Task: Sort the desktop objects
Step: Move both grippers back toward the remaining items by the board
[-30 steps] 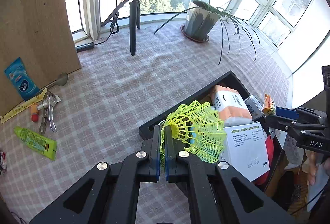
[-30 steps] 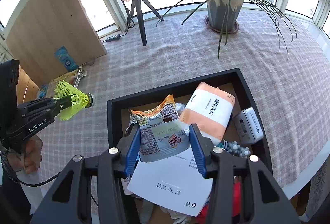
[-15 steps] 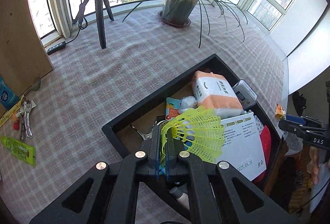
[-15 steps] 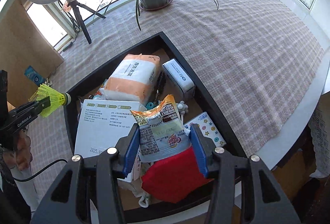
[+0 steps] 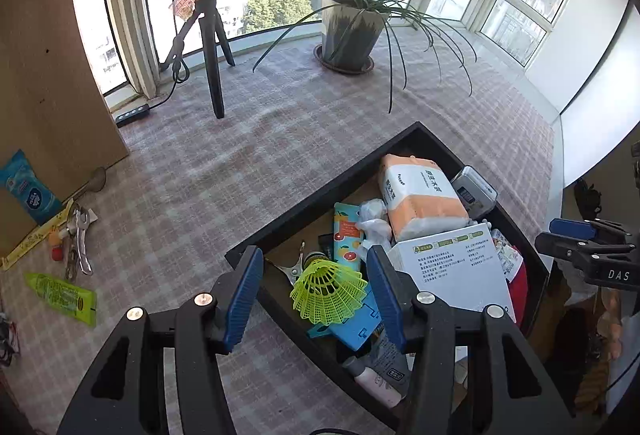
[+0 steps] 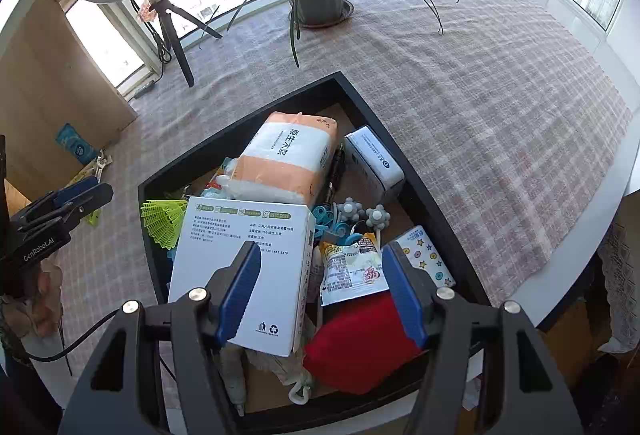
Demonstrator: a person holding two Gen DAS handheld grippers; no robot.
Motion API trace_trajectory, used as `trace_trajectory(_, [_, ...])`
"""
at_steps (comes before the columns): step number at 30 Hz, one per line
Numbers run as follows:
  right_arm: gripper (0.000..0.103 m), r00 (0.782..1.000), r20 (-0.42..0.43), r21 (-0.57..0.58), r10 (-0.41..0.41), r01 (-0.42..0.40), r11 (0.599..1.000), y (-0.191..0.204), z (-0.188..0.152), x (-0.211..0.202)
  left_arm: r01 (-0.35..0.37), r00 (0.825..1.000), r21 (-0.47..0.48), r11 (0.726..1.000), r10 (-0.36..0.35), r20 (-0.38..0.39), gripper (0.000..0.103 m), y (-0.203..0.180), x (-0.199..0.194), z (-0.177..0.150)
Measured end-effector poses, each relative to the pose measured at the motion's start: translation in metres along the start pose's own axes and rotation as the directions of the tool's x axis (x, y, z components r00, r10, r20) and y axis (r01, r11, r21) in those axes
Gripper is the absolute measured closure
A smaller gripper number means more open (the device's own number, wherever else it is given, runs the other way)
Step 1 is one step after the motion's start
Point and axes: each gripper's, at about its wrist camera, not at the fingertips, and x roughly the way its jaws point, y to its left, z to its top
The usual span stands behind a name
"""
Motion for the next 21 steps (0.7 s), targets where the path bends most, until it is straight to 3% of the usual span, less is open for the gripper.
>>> trace_trajectory(11, [0.041, 0.995, 0.085, -0.143, 0.050, -0.038, 0.989, 0.075, -0.015, -0.042, -0.071, 0.988, 0.017, 0.997, 0.068, 0.140, 0.052, 0.009, -0.079, -0.030])
trace_trajectory(21, [0.041, 0.986, 0.121, -0.260, 0.113, -0.079, 0.962, 0.165, -0.039, -0.056, -0.113, 0.983, -0.094, 0.989, 0.126, 0.137, 0.051, 0.068, -0.114, -0.073])
